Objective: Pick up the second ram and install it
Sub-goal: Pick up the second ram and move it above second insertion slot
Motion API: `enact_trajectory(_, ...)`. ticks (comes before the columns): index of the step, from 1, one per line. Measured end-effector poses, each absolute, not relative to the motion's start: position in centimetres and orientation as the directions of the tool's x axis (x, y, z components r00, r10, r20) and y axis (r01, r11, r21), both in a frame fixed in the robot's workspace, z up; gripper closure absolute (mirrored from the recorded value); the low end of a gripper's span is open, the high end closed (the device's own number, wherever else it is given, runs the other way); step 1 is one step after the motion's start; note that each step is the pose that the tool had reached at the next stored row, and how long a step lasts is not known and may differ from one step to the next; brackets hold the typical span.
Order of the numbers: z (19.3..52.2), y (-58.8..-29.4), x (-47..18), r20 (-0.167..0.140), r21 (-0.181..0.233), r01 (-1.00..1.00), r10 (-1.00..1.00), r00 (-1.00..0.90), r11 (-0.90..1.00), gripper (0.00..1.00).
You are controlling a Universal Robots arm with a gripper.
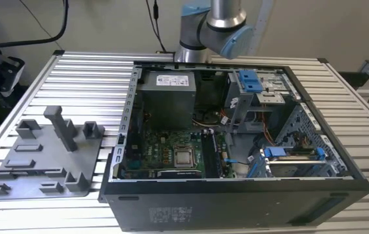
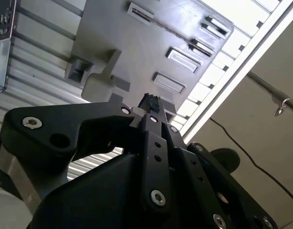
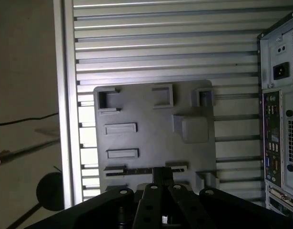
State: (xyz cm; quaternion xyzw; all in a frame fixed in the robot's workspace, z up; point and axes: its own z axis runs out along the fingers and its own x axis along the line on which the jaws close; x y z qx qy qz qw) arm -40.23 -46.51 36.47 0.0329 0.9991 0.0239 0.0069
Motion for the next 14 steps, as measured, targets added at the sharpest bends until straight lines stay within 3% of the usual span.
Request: enact_trajectory(14,36.47,-46.51,-40.24,-0.012,0.048,-0.016,-0.015,-1.000,0.999,0.89)
